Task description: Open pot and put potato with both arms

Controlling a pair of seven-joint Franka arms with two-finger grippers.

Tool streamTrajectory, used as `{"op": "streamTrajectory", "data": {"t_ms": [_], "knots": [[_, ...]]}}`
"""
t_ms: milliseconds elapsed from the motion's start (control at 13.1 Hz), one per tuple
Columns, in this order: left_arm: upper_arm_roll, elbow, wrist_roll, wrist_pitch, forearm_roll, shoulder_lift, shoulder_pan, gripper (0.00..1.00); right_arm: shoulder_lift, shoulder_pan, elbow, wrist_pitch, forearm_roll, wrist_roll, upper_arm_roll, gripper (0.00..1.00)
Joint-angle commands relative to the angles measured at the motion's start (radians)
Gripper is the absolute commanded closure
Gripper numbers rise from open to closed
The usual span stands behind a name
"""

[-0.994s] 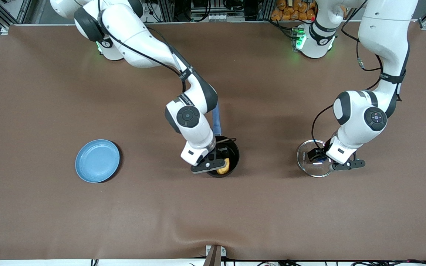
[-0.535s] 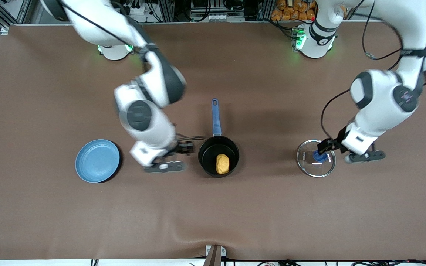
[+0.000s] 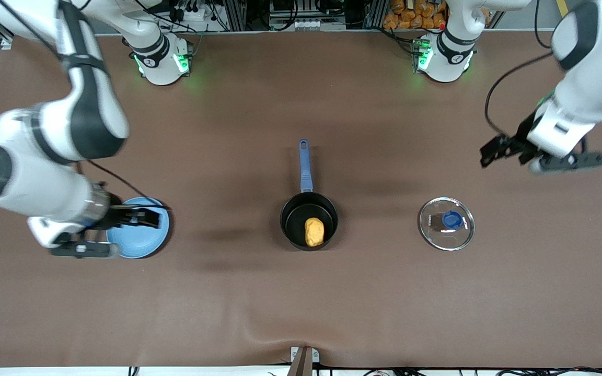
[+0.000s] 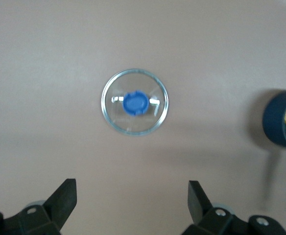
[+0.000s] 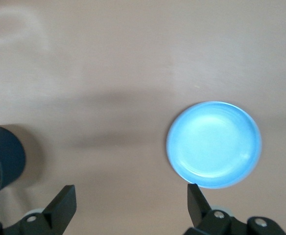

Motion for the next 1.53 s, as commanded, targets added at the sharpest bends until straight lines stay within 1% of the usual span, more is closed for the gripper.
{"op": "streamTrajectory", "data": {"t_ms": [0,76,229,306,382,459,611,841,994,1070,1146,1452], "knots": [[-0.011,0.16,-0.019,-0.175,0.026,0.013,0.005,0.0,-0.088,-0.079,-0.079,-0.036,-0.031,-0.047,0.022,0.0],[-0.008,0.203,-0.017,-0.213,0.027,0.013,0.008,0.0,-0.131,-0.099,-0.117,-0.03,-0.054,-0.095,0.024,0.0],[0.006,0.292,-0.01,-0.278,0.036,0.022,0.011,0.0,-0.212,-0.139,-0.183,-0.03,-0.062,-0.109,0.022,0.0],[0.014,0.335,-0.007,-0.309,0.07,0.028,0.008,0.0,-0.247,-0.162,-0.209,-0.031,-0.076,-0.124,0.024,0.0],[0.016,0.372,-0.005,-0.326,0.079,0.045,0.01,0.0,-0.282,-0.186,-0.237,-0.031,-0.082,-0.156,0.024,0.0],[0.016,0.401,-0.005,-0.338,0.079,0.057,0.01,0.0,-0.338,-0.188,-0.284,-0.027,-0.085,-0.157,0.022,0.0],[0.017,0.412,-0.005,-0.35,0.079,0.064,0.01,0.0,-0.44,-0.188,-0.373,-0.004,-0.114,-0.157,0.024,0.0],[0.025,0.412,-0.007,-0.352,0.084,0.068,0.008,0.0,-0.513,-0.179,-0.389,-0.034,-0.116,-0.152,0.03,0.0],[0.032,0.405,-0.002,-0.35,0.075,0.064,0.014,0.0,-0.543,-0.18,-0.387,-0.062,-0.121,-0.163,0.031,0.0],[0.031,0.403,0.009,-0.35,0.078,0.064,0.043,0.0,-0.553,-0.18,-0.386,-0.073,-0.127,-0.163,0.031,0.0],[0.029,0.4,0.039,-0.35,0.078,0.065,0.047,0.0,-0.556,-0.179,-0.384,-0.077,-0.149,-0.164,0.034,0.0],[0.026,0.386,0.064,-0.35,0.081,0.06,0.056,0.0,-0.57,-0.176,-0.384,-0.088,-0.156,-0.163,0.036,0.0]]}}
